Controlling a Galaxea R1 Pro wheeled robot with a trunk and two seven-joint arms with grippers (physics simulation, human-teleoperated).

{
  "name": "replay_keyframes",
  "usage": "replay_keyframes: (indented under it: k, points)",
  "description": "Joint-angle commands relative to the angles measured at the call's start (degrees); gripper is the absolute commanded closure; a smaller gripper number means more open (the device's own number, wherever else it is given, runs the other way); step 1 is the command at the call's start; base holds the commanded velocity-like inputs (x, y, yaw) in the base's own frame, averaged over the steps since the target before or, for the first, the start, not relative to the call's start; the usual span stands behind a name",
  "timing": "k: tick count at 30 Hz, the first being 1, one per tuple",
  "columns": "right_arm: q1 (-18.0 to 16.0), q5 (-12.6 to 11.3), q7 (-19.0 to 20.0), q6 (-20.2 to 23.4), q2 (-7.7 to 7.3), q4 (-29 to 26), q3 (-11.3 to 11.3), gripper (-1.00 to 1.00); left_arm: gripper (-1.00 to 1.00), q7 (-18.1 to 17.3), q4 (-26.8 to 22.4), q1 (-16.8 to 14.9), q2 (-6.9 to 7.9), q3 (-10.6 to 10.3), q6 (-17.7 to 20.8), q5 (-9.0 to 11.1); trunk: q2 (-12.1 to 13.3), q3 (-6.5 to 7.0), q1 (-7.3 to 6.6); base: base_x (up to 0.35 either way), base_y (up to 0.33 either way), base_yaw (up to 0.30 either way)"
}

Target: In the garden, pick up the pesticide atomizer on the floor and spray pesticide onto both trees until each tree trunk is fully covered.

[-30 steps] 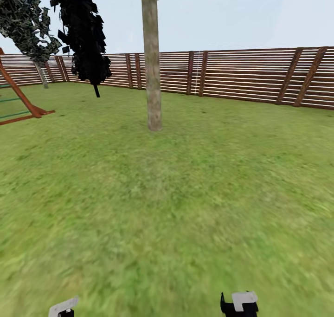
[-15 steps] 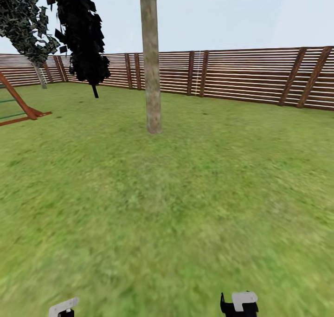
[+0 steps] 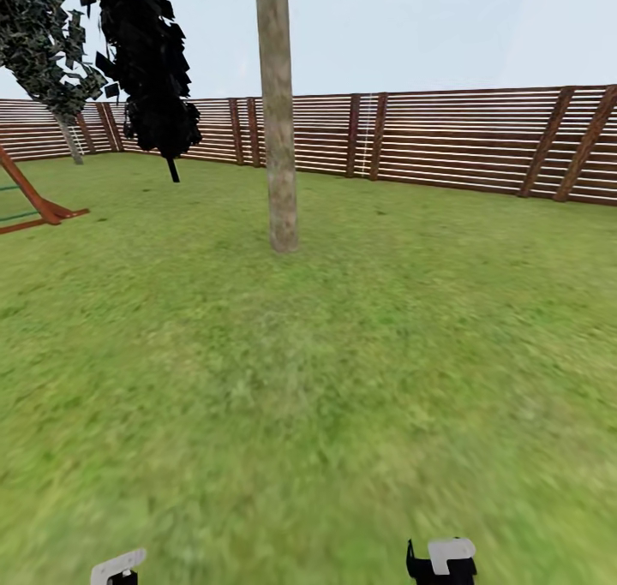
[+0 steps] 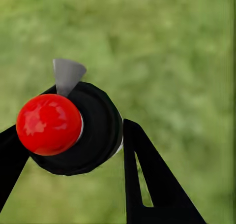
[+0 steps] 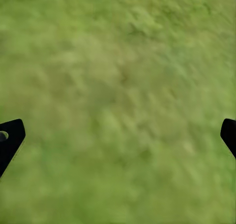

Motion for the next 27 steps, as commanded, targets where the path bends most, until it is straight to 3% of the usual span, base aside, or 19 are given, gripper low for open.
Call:
replay_keyframes:
  k: [1,27]
  points:
    - [0.0,0.6,-0.3,-0.1,0.02,0.1,-0.4,-1.0,1.0,0.0,0.1,0.0,0.02,0.5,-0.2,-0.6,0.0,-0.05,0.03,0.346,0.0,0.0]
    - [0.0,0.6,-0.3,-0.1,0.11,0.1,-0.4,-1.0,1.0,0.0,0.1,-0.1,-0.04,0.5,-0.2,-0.6,0.0,-0.05,0.03,0.346,0.0,0.0]
